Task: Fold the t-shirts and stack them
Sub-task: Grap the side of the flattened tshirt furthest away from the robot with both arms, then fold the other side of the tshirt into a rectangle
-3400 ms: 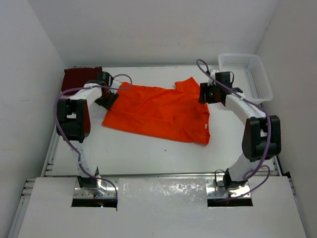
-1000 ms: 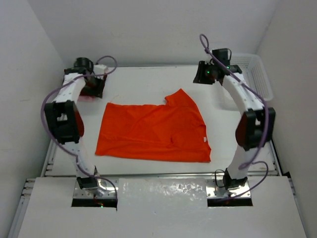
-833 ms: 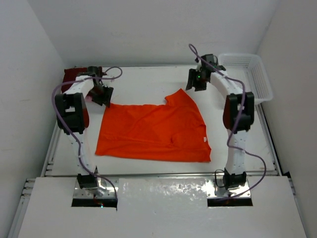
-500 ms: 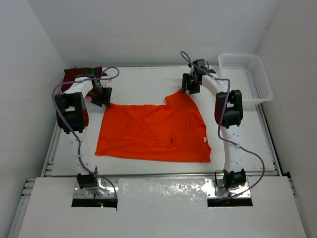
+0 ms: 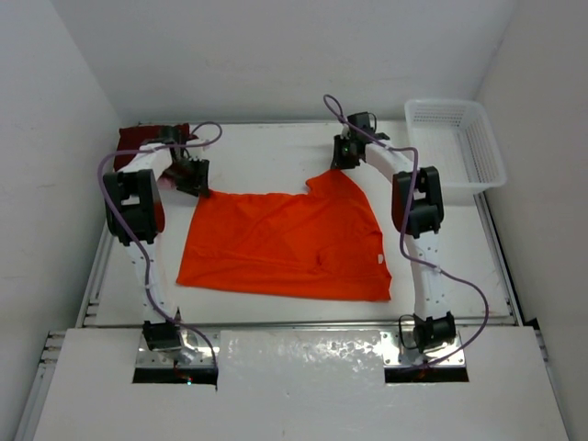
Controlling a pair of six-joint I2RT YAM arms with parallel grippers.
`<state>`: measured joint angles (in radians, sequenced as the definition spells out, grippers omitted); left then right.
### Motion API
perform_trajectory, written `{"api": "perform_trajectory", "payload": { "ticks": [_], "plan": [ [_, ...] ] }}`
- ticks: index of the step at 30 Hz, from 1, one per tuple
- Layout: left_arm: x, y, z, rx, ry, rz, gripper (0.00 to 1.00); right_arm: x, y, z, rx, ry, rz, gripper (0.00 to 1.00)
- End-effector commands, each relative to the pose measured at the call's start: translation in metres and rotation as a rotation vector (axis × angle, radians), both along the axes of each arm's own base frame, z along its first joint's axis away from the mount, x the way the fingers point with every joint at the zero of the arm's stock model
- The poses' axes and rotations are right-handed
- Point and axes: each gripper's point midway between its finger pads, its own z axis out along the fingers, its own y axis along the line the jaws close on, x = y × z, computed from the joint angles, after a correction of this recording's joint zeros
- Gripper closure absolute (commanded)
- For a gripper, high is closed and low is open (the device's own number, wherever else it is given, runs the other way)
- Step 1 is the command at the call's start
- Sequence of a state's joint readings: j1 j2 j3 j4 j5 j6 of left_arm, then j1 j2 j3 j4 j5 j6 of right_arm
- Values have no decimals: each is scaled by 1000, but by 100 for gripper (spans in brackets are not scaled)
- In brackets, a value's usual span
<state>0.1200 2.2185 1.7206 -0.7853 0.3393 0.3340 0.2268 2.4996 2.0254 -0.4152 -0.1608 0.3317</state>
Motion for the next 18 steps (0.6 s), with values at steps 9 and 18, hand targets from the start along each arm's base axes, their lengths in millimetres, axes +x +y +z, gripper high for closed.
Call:
{"api": "perform_trajectory", "payload": {
  "ticks": [9, 18],
  "plan": [
    [14, -9, 17, -60, -88, -54, 100, -34, -13, -16, 64, 104, -41, 100],
    [-16, 18, 72, 145, -218, -148, 100, -94, -18, 68, 141, 3, 4, 100]
  ]
}}
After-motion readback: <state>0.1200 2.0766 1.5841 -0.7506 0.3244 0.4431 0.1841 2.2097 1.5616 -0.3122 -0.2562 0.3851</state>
